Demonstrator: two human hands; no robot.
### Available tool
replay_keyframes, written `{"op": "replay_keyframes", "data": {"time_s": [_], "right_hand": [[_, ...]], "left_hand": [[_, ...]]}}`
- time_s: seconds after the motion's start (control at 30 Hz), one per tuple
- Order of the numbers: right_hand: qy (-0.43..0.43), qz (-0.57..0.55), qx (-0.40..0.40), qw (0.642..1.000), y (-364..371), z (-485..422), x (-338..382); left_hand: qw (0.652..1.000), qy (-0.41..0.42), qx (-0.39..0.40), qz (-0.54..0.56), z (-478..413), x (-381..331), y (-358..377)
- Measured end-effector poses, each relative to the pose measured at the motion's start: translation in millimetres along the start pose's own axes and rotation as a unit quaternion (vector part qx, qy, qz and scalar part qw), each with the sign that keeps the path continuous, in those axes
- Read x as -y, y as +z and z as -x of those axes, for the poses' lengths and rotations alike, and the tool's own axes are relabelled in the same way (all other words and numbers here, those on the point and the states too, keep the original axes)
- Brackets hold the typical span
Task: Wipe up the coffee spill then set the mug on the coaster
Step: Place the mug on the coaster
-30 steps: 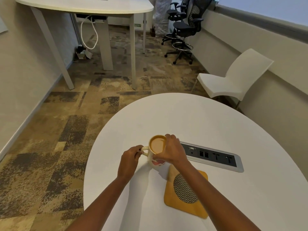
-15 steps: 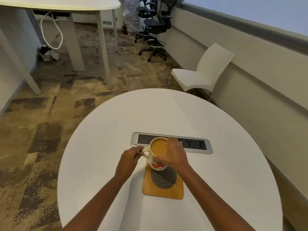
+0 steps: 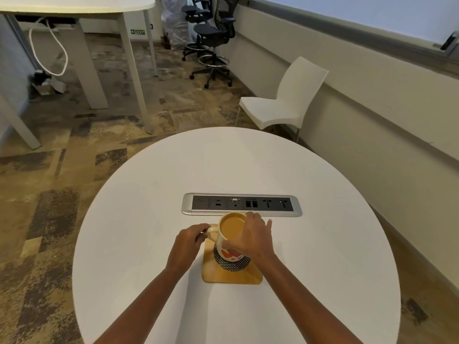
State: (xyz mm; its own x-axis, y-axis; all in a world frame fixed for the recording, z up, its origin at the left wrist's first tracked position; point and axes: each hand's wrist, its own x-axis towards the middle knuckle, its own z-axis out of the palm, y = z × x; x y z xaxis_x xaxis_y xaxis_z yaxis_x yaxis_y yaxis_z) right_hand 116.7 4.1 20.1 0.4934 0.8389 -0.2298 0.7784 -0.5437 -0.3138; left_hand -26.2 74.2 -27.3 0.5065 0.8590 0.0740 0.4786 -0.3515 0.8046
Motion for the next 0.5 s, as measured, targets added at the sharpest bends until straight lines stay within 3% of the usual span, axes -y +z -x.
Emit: {"op": "replay_keyframes", "data": {"time_s": [0.5], "right_hand": [[-0.003, 0.004, 0.000, 1.000, 8.4, 7.8, 0.0]], "left_hand": [[1.000, -0.023, -0.004, 0.018, 11.8, 3.2, 5.7]]}}
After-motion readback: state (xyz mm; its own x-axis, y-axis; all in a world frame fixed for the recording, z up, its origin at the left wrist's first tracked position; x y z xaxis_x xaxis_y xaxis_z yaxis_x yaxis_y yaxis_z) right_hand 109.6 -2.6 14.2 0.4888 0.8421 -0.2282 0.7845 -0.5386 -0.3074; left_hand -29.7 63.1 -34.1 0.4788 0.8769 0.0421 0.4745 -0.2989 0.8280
